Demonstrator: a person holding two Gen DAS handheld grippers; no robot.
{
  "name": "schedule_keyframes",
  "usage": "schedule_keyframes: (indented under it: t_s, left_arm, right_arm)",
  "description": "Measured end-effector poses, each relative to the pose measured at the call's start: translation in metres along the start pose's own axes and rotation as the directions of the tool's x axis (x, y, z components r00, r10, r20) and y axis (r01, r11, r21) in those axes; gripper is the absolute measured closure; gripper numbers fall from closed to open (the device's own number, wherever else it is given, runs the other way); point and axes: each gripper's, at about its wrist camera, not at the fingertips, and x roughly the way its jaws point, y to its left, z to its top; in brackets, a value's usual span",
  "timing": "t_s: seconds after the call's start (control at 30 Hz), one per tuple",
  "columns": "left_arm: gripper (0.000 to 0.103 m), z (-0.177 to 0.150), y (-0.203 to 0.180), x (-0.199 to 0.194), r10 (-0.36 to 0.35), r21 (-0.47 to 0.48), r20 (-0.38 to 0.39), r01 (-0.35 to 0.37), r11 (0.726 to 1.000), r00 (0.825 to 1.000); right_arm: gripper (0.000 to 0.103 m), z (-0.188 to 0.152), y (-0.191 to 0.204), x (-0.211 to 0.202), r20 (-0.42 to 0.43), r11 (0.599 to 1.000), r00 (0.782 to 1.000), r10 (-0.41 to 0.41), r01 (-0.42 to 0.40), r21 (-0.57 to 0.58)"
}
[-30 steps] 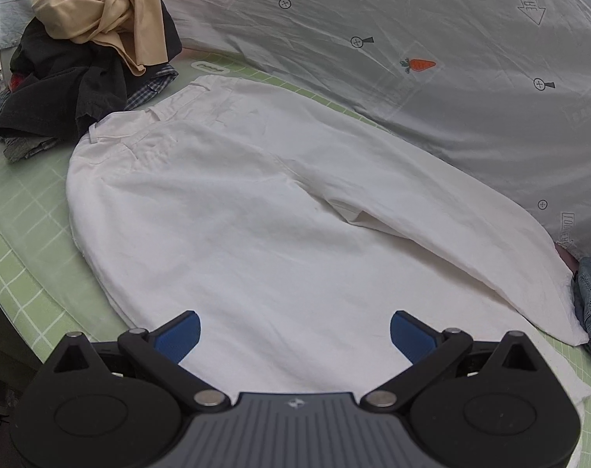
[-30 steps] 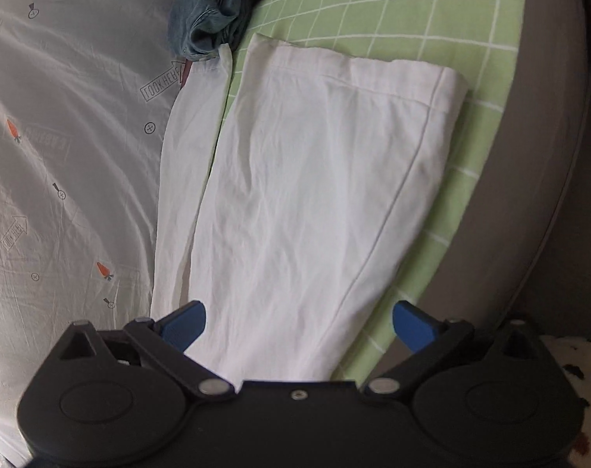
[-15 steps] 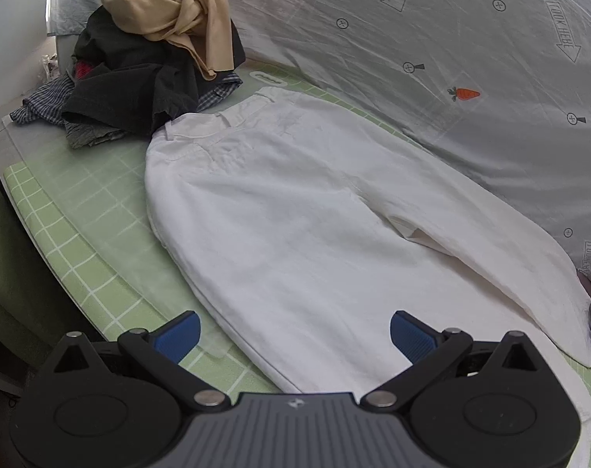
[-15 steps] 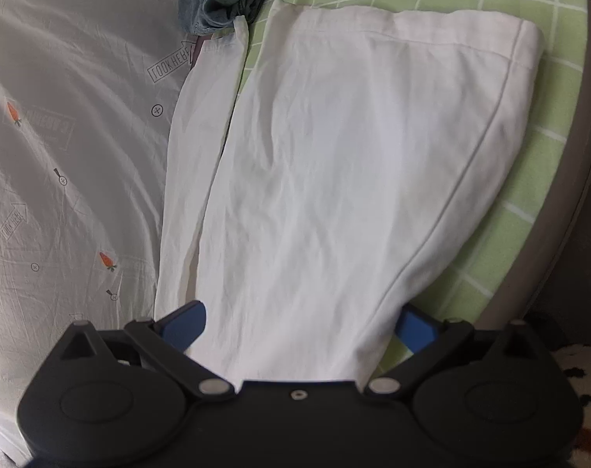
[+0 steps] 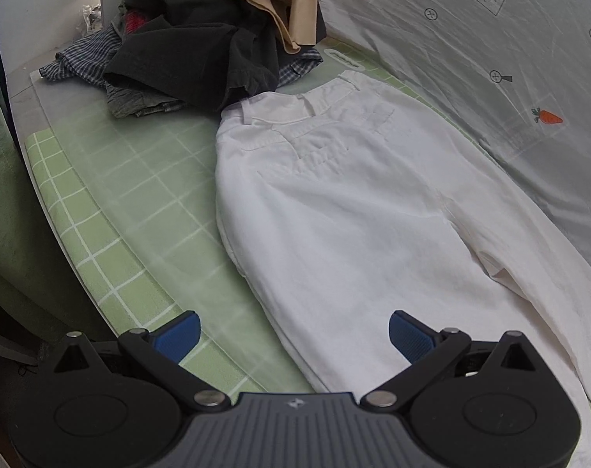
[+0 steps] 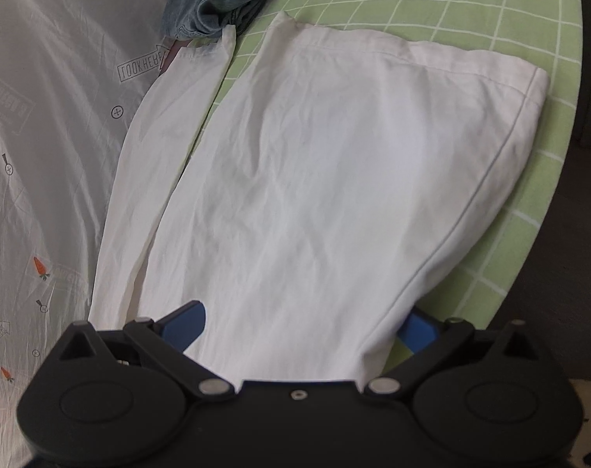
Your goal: Fold clothes
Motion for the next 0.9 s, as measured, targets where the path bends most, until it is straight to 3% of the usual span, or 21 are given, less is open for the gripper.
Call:
schedule_keyframes:
  t_s: [0.17, 0.3, 0.63, 0.8, 0.87, 0.9]
  left_arm:
    - [0.007, 0.025, 0.03, 0.025, 0.011, -0.086, -0.004, -0.011, 0.996, 1.0]
    - [0.017, 0.045, 0.044, 0.047, -0.018, -0.122, -0.011, 0.016, 0.992, 1.0]
    - [0.02, 0.096, 0.051, 0.096, 0.034, -0.136, -0.027, -0.037, 0.99, 0.999]
    - [0.026, 0.105, 0.05, 0.104, 0.05, -0.125, -0.012, -0.051, 0.991, 0.999]
    - [0.038, 0.107, 0.05, 0.105, 0.053, -0.132, -0.007, -0.054, 0.99, 0.999]
    - [0.042, 0.107, 0.05, 0.105, 0.054, -0.136, -0.003, -0.054, 0.989, 0.999]
  right_arm:
    - [0.0, -0.005, 0.001, 0.0, 0.046, 0.999, 0.999, -0.02, 0.019, 0.03]
    - [0.0, -0.009, 0.007, 0.002, 0.076, 0.998, 0.996, -0.047, 0.043, 0.051]
    - [0.0, -0.016, 0.022, 0.007, 0.145, 0.989, 0.979, -0.141, 0.132, 0.071]
    - [0.0, -0.014, 0.016, 0.005, 0.189, 0.989, 0.974, -0.121, 0.101, 0.111]
    - [0.005, -0.011, 0.015, 0.004, 0.201, 0.987, 0.971, -0.13, 0.108, 0.116]
    - [0.014, -0.009, 0.015, 0.003, 0.206, 0.986, 0.967, -0.147, 0.126, 0.112]
